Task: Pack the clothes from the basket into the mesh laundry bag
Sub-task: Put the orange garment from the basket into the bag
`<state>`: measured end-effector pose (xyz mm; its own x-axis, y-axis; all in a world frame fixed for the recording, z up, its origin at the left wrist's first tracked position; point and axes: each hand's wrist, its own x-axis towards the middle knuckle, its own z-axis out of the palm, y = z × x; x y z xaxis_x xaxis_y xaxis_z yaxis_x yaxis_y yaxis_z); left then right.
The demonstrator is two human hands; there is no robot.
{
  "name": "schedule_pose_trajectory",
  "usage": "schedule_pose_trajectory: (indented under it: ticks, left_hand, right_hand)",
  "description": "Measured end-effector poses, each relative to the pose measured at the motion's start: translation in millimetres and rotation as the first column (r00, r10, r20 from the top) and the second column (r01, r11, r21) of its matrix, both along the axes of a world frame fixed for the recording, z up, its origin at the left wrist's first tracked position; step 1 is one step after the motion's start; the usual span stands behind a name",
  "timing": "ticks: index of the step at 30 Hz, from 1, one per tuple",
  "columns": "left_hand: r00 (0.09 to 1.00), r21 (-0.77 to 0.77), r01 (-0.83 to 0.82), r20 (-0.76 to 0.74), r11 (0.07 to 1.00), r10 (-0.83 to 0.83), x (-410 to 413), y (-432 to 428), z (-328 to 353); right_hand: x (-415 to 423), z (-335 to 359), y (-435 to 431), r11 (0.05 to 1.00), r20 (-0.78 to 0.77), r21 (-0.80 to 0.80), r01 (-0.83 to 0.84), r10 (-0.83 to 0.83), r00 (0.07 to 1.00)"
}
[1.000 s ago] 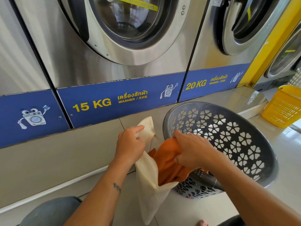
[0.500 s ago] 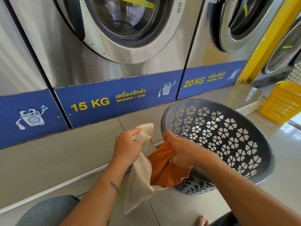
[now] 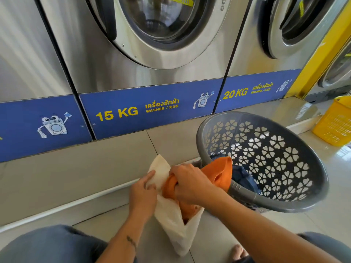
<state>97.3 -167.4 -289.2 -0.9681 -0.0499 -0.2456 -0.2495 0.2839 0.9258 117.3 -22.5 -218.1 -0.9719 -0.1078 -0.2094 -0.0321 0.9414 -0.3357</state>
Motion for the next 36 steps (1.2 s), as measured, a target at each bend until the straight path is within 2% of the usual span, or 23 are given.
schedule_pose_trajectory:
  ticks: [2, 4, 6, 8, 11, 14, 16, 18, 20, 24, 26, 30, 34, 36]
  left_hand:
    - [0.999, -0.075, 0.030, -0.016, 0.997, -0.031, -0.1, -7.5, -11.1]
    - [0.999, -0.135, 0.043, -0.024, 0.990, -0.047, -4.4, -12.9, -14.6]
    - [0.998, -0.184, 0.057, -0.013, 0.981, -0.060, -5.0, -17.0, -21.5]
    - [0.996, -0.217, 0.092, 0.009, 0.972, -0.092, -1.4, -17.5, -29.0]
    - [0.991, -0.220, 0.124, -0.015, 0.968, -0.130, -1.9, -16.5, -30.5]
    - [0.983, -0.254, 0.145, -0.077, 0.956, -0.170, -3.0, -14.6, -26.4]
    - [0.970, -0.283, 0.180, -0.105, 0.942, -0.217, 0.8, -12.9, -25.0]
    - [0.959, -0.301, 0.209, -0.122, 0.930, -0.255, 3.6, -12.0, -24.5]
    - [0.956, -0.320, 0.223, -0.114, 0.921, -0.271, 4.6, -12.8, -25.6]
    - [0.945, -0.336, 0.253, -0.118, 0.907, -0.307, 6.9, -9.9, -22.0]
    - [0.934, -0.342, 0.272, -0.129, 0.899, -0.332, 8.9, -6.0, -18.1]
    - [0.928, -0.372, 0.271, -0.142, 0.888, -0.343, 13.2, -2.6, -16.5]
    - [0.949, -0.330, 0.222, -0.145, 0.918, -0.282, 12.7, -0.6, -16.3]
    - [0.955, -0.291, 0.207, -0.146, 0.934, -0.257, 11.7, 3.9, -15.8]
  right_hand:
    - [3.8, -41.4, -1.9, 0.988, 0.119, -0.143, 0.061, -0.044, 0.992]
    - [13.4, -76.1, -3.1, 0.965, 0.177, -0.251, 0.075, -0.030, 0.984]
    - [18.3, -97.7, -4.6, 0.968, 0.173, -0.253, -0.003, 0.048, 0.984]
    - [17.1, -107.7, -3.0, 0.985, 0.151, -0.160, -0.068, 0.092, 0.984]
    - [18.4, -117.0, 6.1, 0.984, 0.143, 0.106, -0.141, 0.125, 0.982]
    - [27.3, -127.2, 17.9, 0.940, 0.175, 0.321, -0.117, 0.063, 0.983]
    - [32.9, -132.1, 27.2, 0.918, 0.192, 0.385, -0.092, 0.018, 0.981]
    - [35.1, -130.9, 32.9, 0.937, 0.222, 0.345, -0.062, -0.017, 0.975]
    - [33.3, -121.6, 32.5, 0.970, 0.185, 0.241, -0.027, -0.018, 0.982]
    - [22.8, -98.7, 17.8, 0.998, -0.055, -0.034, 0.043, -0.045, 0.997]
    - [19.4, -102.3, 10.1, 0.994, -0.098, -0.109, 0.013, -0.024, 0.995]
    - [24.4, -117.5, 12.9, 0.996, -0.002, -0.081, -0.033, 0.033, 0.999]
    - [32.0, -76.2, 19.2, 0.999, 0.057, -0.042, -0.019, 0.021, 0.998]
    - [30.5, -45.5, 21.1, 0.997, 0.032, -0.071, -0.030, 0.033, 0.999]
